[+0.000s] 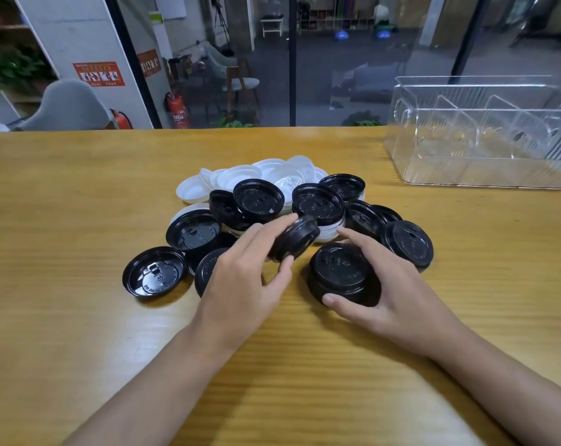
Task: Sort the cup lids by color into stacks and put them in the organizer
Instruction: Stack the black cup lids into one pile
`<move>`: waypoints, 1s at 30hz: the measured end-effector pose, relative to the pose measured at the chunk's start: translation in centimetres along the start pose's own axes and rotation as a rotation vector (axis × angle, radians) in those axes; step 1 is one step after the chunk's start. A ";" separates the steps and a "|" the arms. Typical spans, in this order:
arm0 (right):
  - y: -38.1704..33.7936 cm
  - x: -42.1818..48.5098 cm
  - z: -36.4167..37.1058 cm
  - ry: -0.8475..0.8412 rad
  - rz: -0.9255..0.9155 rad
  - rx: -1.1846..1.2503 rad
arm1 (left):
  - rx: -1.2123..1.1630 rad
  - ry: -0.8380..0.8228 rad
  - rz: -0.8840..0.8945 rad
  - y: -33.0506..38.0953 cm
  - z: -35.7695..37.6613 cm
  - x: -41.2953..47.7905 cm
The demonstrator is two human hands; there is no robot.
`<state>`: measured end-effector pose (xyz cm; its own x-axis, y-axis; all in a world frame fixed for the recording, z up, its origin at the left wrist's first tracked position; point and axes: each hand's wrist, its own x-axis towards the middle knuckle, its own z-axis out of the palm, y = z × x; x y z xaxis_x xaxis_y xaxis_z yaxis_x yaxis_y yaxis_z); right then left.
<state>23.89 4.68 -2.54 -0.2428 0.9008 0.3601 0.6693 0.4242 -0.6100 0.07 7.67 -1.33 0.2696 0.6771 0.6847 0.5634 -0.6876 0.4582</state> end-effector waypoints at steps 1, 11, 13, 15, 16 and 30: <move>-0.1 0.0 -0.1 -0.002 0.003 0.012 | -0.055 0.017 -0.008 0.3 0.0 0.1; -0.3 0.1 0.0 -0.001 -0.024 0.076 | -0.324 -0.021 -0.089 1.2 0.1 -0.1; -0.2 0.2 0.0 0.003 -0.035 0.100 | -0.257 -0.023 -0.052 1.1 0.4 -0.2; -0.2 0.2 0.1 -0.007 -0.047 0.127 | -0.209 -0.023 -0.029 1.0 0.6 -0.2; -0.2 0.2 0.0 -0.012 -0.055 0.132 | -0.201 -0.031 -0.028 1.0 0.6 -0.2; -0.3 0.2 -0.3 -0.059 -0.139 0.102 | -0.076 -0.208 0.110 2.0 0.6 -0.3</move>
<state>23.83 4.70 -2.06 -0.3709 0.8356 0.4052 0.5526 0.5492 -0.6269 1.61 6.27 -0.98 0.4850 0.6314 0.6051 0.4638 -0.7723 0.4341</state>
